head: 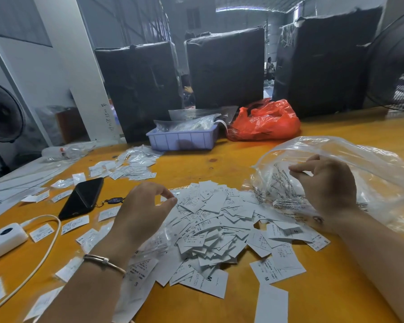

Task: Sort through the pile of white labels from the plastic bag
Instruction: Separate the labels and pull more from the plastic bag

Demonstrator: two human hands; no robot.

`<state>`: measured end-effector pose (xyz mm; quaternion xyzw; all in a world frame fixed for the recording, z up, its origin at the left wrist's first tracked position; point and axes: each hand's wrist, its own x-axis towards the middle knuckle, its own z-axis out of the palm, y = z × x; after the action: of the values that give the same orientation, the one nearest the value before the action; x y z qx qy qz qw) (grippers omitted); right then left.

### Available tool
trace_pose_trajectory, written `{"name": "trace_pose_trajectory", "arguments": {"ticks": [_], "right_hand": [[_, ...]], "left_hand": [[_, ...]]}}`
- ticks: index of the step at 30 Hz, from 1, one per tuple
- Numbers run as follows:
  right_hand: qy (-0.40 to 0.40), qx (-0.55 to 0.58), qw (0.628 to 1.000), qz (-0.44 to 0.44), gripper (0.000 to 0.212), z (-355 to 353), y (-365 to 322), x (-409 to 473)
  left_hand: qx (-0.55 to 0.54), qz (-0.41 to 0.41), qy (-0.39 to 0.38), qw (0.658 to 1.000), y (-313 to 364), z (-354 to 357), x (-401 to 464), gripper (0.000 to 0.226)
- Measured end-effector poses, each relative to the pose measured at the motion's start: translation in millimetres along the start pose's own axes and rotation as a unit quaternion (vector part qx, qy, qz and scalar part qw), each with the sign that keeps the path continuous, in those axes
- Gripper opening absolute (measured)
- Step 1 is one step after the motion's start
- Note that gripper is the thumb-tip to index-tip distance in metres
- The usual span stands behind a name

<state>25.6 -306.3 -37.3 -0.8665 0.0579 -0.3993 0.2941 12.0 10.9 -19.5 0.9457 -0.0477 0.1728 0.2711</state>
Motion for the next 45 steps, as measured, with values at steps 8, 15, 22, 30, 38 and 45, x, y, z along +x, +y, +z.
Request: {"name": "trace_pose_trajectory", "arguments": {"ticks": [8,15,22,30,38,45], "right_hand": [[-0.144,0.521,0.832,0.12,0.014,-7,-36,-12],[-0.416,0.523,0.739,0.083,0.022,-1,-50,-28],[-0.456,0.487,0.745,0.014,0.023,-3,-61,-36],[-0.229,0.125,0.961,-0.093,0.017,8,-44,-31],[-0.318,-0.065,0.929,-0.178,0.033,21,-43,-38],[-0.3,-0.055,0.932,-0.197,0.012,19,-40,-33]], "left_hand": [[-0.042,0.056,-0.025,0.997,16,15,-9,0.009],[-0.334,0.05,-0.196,0.921,32,15,-15,0.069],[-0.438,0.015,-0.254,0.862,34,10,-17,0.06],[-0.397,-0.021,-0.15,0.905,29,8,-15,0.019],[-0.394,-0.04,-0.132,0.908,30,7,-14,0.018],[-0.43,-0.077,-0.159,0.885,32,4,-13,0.018]]}}
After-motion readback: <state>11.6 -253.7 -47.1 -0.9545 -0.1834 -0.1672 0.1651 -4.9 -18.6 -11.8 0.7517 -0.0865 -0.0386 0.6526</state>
